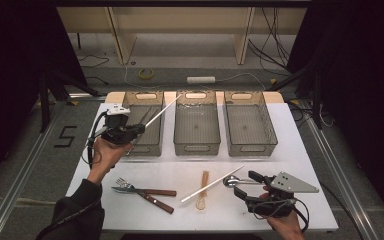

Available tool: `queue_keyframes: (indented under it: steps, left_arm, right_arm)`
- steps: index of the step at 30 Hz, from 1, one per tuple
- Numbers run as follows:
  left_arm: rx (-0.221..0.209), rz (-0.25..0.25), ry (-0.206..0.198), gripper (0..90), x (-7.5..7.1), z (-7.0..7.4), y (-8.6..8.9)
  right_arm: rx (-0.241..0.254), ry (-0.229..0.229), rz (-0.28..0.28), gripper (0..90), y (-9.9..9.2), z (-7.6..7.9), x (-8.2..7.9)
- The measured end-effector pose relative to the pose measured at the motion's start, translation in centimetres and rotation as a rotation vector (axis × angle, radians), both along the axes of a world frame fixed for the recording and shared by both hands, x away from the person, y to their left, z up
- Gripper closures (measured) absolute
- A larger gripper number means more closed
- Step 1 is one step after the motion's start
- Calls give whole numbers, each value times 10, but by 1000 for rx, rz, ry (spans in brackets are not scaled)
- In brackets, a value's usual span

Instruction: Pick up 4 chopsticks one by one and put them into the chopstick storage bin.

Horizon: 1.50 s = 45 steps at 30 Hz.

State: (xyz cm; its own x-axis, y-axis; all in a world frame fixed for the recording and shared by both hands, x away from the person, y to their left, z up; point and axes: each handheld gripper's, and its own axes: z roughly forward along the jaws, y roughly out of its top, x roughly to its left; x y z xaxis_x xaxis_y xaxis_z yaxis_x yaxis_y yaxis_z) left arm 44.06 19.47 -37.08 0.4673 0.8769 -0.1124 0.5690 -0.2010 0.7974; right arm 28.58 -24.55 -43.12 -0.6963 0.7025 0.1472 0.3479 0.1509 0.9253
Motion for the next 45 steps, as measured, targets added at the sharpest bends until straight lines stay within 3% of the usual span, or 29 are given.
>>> queue_keyframes:
  steps: [7, 19, 45]
  left_arm:
    - [0, 68, 11, 835, 13, -5, 16]
    - [8, 133, 47, 835, 27, -14, 36]
    - [53, 147, 130, 833, 43, -39, 37]
  right_arm:
    - [1, 0, 2, 253, 0, 0, 0]
    - [-1, 1, 3, 253, 0, 0, 0]
    - [-1, -2, 4, 253, 0, 0, 0]
